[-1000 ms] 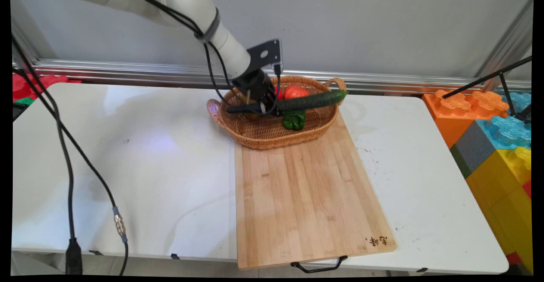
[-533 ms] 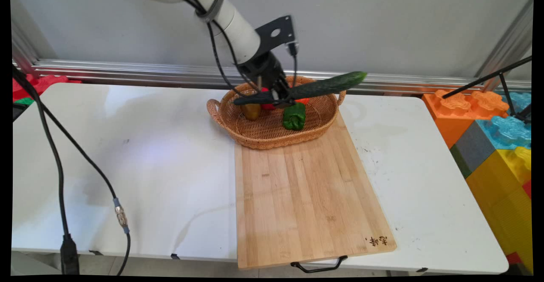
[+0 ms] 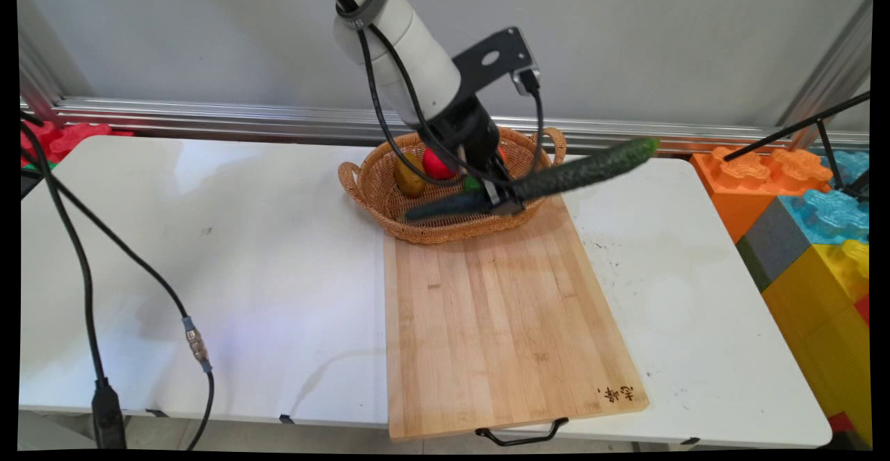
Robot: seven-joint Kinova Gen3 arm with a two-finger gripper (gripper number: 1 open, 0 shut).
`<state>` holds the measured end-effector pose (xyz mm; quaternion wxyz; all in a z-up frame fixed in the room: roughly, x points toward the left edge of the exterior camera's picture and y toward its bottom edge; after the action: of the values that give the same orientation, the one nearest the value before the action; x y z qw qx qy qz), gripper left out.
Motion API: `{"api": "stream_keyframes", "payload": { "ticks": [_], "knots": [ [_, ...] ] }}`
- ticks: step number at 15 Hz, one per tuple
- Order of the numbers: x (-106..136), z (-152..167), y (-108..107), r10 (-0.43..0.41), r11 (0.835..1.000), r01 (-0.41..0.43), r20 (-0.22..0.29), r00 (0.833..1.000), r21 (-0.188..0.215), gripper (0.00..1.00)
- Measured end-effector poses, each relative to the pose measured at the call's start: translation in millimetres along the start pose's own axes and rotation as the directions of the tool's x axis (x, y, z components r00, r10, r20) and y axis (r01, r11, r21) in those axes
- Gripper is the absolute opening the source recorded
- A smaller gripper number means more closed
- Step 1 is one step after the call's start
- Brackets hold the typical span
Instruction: Place the picked object on the cutting board
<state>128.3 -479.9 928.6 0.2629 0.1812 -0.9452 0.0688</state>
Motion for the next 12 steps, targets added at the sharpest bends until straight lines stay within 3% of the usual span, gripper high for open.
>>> {"api": "stream_keyframes", "payload": {
  "ticks": [7,12],
  "knots": [
    [-19.0,28.4,51.4,-0.142,0.983,0.150,0.076,0.987,-0.108,0.00],
    [-38.4,63.0,72.2,-0.183,0.967,0.198,0.100,0.978,-0.161,0.00]
  ]
}}
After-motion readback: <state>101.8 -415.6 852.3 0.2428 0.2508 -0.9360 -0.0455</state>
